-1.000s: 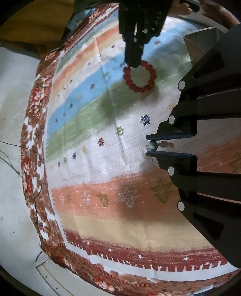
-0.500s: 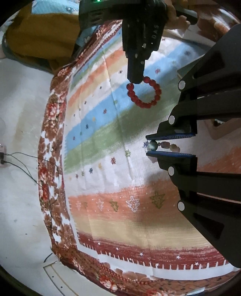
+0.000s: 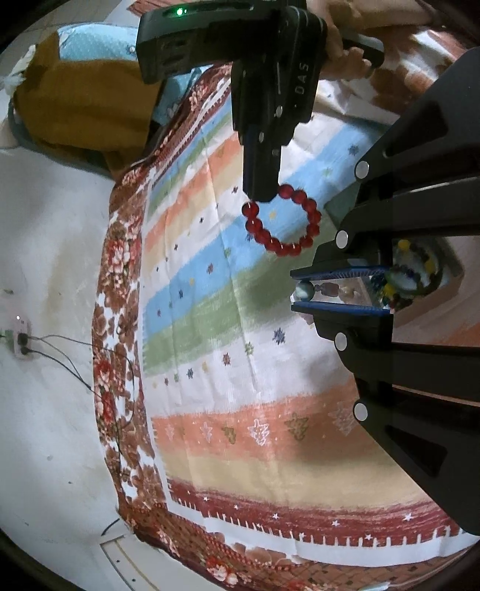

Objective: Organize jewelry
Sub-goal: 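Lift both bracelets and carry them over the silver tin, then open both tools to drop the bracelets into the tin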

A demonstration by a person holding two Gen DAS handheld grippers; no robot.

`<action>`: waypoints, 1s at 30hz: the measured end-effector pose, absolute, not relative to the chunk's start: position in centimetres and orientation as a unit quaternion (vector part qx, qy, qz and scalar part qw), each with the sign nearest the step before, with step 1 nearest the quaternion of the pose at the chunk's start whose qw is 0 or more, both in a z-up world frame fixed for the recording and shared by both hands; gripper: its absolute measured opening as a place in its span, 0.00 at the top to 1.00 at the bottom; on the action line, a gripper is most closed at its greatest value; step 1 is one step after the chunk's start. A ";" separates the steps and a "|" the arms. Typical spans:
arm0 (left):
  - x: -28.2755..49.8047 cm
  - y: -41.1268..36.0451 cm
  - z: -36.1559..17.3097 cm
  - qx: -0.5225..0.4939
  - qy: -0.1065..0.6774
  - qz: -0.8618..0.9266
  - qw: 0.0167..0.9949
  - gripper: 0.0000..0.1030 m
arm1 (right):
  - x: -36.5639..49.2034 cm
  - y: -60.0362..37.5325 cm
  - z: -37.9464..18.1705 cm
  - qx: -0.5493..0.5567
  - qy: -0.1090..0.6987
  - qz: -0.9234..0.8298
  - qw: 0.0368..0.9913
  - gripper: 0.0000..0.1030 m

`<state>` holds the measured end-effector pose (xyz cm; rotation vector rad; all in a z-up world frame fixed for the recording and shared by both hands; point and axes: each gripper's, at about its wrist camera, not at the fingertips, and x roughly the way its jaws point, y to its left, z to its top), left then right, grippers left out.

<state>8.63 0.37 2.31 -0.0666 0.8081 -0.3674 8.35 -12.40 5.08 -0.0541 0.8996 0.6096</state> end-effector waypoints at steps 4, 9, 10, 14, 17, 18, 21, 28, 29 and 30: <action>7.1 -0.3 2.3 -0.030 0.389 -0.190 0.901 0.89 | 7.1 -12.5 5.2 -0.027 0.426 0.295 0.855 0.86; 5.9 -1.1 1.8 -0.024 0.392 -0.201 0.897 0.89 | 5.8 -12.5 4.8 -0.028 0.429 0.297 0.853 0.86; 5.7 -1.2 1.7 -0.024 0.394 -0.202 0.897 0.89 | 5.5 -12.5 4.6 -0.028 0.431 0.297 0.852 0.86; 4.8 -1.9 0.9 -0.021 0.400 -0.207 0.892 0.89 | 4.5 -12.8 3.9 -0.028 0.438 0.297 0.848 0.86; 4.4 -2.1 0.4 -0.018 0.406 -0.206 0.890 0.89 | 3.9 -13.0 3.3 -0.026 0.445 0.296 0.845 0.86; 4.3 -2.2 0.2 -0.017 0.408 -0.205 0.890 0.89 | 3.7 -13.1 3.1 -0.025 0.447 0.296 0.844 0.86; 4.1 -2.6 -0.5 -0.009 0.416 -0.196 0.888 0.89 | 3.3 -13.3 2.2 -0.019 0.459 0.289 0.840 0.84; 2.9 -2.3 -0.4 0.000 0.401 -0.167 0.901 0.50 | 2.1 -15.0 1.9 -0.007 0.448 0.266 0.853 0.47; 2.7 -2.1 -0.5 -0.001 0.400 -0.162 0.902 0.45 | 1.9 -15.2 1.6 -0.007 0.451 0.262 0.853 0.47; 2.6 -2.0 -0.5 0.000 0.400 -0.159 0.903 0.44 | 1.8 -15.3 1.4 -0.008 0.453 0.259 0.853 0.45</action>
